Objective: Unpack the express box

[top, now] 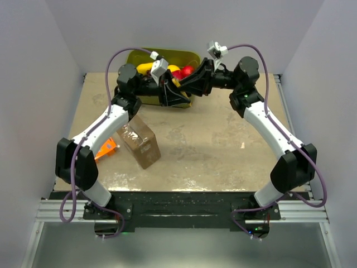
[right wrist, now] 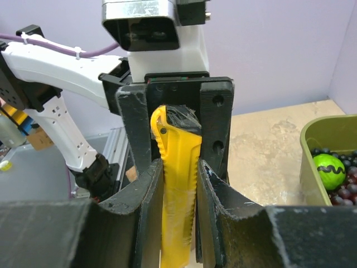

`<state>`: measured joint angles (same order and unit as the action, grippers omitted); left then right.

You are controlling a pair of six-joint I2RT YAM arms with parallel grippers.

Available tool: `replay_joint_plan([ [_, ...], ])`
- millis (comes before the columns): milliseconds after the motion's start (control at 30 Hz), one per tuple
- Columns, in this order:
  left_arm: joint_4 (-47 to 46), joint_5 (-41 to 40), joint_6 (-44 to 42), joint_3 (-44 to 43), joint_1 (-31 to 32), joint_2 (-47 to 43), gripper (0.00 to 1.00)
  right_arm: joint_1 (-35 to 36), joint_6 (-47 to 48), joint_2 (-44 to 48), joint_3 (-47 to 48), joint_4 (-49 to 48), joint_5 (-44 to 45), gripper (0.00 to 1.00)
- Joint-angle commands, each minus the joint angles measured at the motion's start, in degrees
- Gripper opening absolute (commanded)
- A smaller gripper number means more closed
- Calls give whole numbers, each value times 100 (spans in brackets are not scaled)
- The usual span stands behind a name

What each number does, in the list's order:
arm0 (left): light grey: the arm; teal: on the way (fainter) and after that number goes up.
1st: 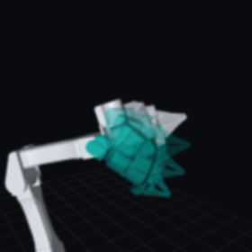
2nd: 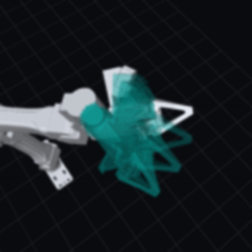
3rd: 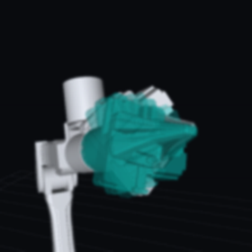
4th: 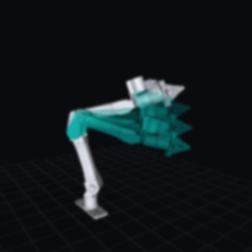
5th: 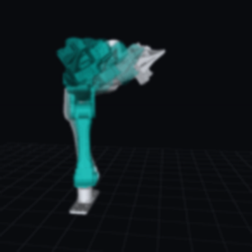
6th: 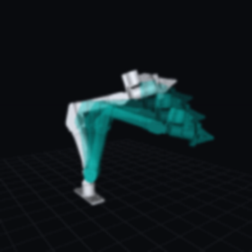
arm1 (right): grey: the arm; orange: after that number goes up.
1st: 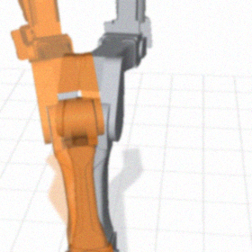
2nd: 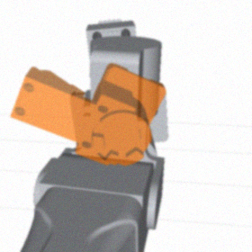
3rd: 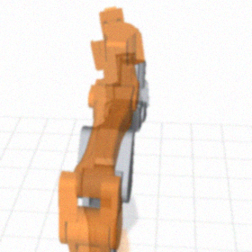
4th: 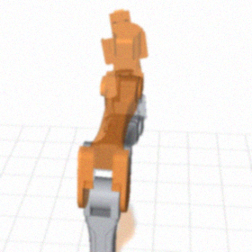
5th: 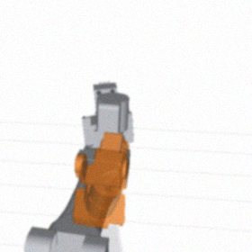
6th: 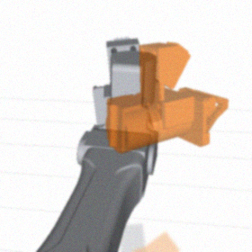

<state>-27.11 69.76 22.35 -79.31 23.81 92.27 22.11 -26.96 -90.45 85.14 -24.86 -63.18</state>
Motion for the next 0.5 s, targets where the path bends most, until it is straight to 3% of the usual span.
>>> replay_joint_plan([
  [0, -470, 302, 314, -243, 27, 168, 28, -5, 77, -51, 169, -151, -28, 0],
  [33, -496, 319, 340, -252, 27, 186, 12, -5, 94, -60, 187, -107, -28, 0],
  [67, -497, 311, 358, -252, 27, 195, 5, -5, 112, -60, 187, -80, -19, 0],
  [133, -514, 302, 367, -261, 27, 212, 0, -5, 182, -51, 187, 24, -10, 1],
  [200, -505, 328, 393, -269, 27, 239, 0, -5, 261, -34, 196, 191, 25, 10],
  [233, -488, 328, 393, -261, 18, 239, 0, -13, 288, -16, 187, 253, 42, 24],
  [300, -348, 354, 341, -252, 18, 248, 0, -22, 410, 36, 222, 515, 69, 37],
  [333, -217, 346, 253, -252, 18, 239, 0, -40, 550, 63, 335, 700, 95, 53],
  [433, 494, 284, -238, -261, 18, 239, 0, -128, 1086, 168, 625, 1533, 296, 74],
  [467, 766, 128, -684, -261, 9, 230, 0, -206, 1183, 203, 687, 1702, 567, 99],
])
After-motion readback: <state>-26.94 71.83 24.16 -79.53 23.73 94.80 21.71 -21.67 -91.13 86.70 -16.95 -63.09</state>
